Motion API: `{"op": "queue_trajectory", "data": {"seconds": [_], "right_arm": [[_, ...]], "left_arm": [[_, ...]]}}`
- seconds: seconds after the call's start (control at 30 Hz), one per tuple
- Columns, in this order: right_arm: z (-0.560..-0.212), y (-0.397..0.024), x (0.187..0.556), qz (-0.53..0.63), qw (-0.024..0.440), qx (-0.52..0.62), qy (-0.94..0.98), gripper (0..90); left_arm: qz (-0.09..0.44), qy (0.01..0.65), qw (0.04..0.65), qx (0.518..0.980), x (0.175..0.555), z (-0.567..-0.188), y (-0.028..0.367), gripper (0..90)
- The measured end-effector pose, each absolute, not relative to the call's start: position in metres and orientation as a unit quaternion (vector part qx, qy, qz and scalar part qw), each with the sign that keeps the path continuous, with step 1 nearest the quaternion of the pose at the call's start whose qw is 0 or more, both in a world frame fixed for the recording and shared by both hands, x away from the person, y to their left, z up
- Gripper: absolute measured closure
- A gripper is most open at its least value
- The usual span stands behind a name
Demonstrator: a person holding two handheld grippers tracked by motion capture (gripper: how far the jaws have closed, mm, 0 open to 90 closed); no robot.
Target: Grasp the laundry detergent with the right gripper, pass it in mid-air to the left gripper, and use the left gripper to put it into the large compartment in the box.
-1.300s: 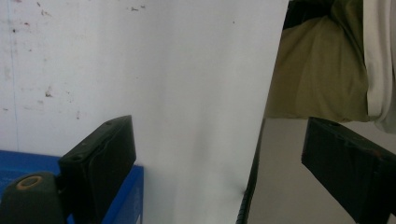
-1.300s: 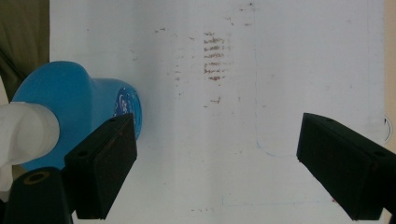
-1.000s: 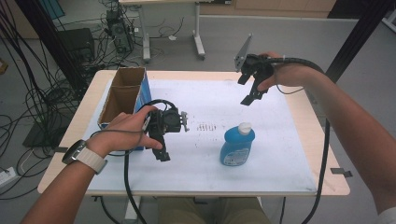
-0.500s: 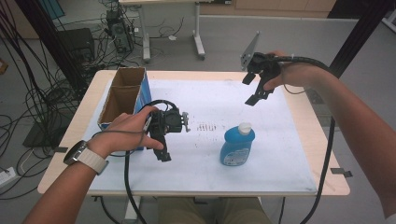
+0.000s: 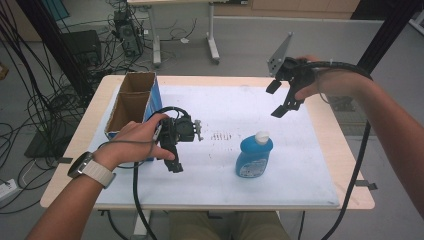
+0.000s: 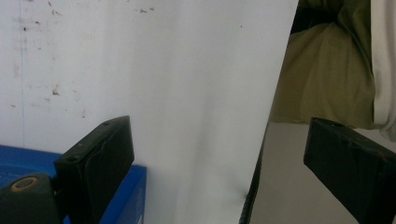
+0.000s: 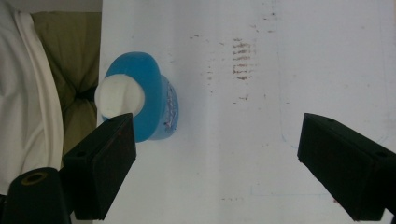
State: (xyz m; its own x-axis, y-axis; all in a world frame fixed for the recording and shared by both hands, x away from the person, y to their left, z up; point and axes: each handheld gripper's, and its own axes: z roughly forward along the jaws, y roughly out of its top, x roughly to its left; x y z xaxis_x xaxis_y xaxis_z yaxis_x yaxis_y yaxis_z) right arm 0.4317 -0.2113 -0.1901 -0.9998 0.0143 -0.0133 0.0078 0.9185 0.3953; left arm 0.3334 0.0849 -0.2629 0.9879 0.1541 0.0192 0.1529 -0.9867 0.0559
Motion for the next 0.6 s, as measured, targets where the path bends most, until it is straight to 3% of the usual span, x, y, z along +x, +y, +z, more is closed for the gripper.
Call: {"op": "queue_trajectory", "data": {"seconds": [0.6], "right_arm": [[-0.213,-0.224,0.406,0.225,-0.006,0.001,0.974,6.9]], "left_arm": [[0.017,0.08,0.029,0.996,0.335,-0.264,0.085,8.8]]}}
